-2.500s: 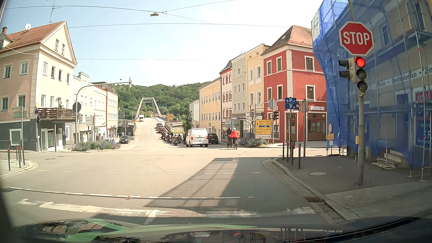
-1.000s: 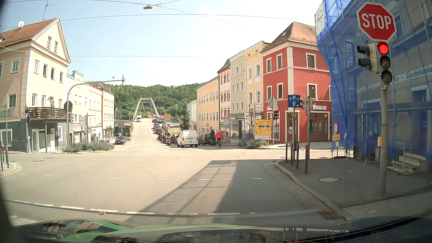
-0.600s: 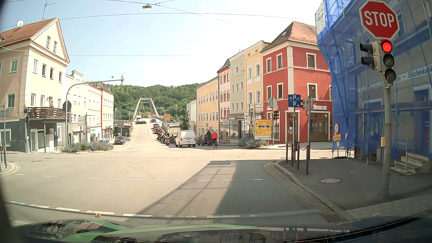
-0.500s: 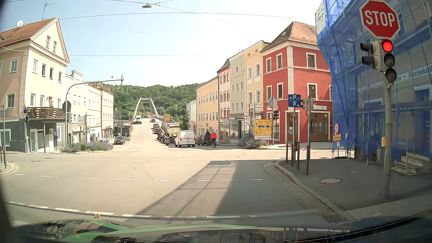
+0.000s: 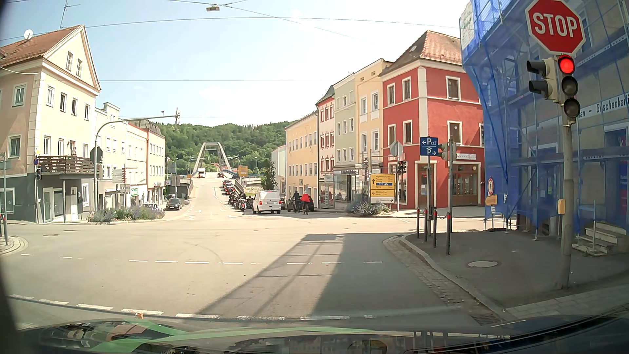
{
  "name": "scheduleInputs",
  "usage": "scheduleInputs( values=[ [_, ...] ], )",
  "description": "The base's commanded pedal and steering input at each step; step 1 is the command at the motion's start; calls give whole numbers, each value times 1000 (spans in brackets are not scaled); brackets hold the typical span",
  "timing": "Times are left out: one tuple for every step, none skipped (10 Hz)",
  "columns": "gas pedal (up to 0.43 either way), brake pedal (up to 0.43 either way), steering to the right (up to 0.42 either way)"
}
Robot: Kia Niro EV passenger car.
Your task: Follow the waypoints while adhering to traffic rules and regulations
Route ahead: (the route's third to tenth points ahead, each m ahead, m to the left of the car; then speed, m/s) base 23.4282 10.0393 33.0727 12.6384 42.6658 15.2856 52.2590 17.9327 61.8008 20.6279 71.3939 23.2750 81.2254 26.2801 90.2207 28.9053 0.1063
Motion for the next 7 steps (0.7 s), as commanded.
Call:
scheduleInputs(
  values=[
    [0,189,32],
    [0,183,41],
    [0,189,45],
    [0,195,46],
    [0,195,46],
    [0,195,46],
    [0,195,37]
  ],
)
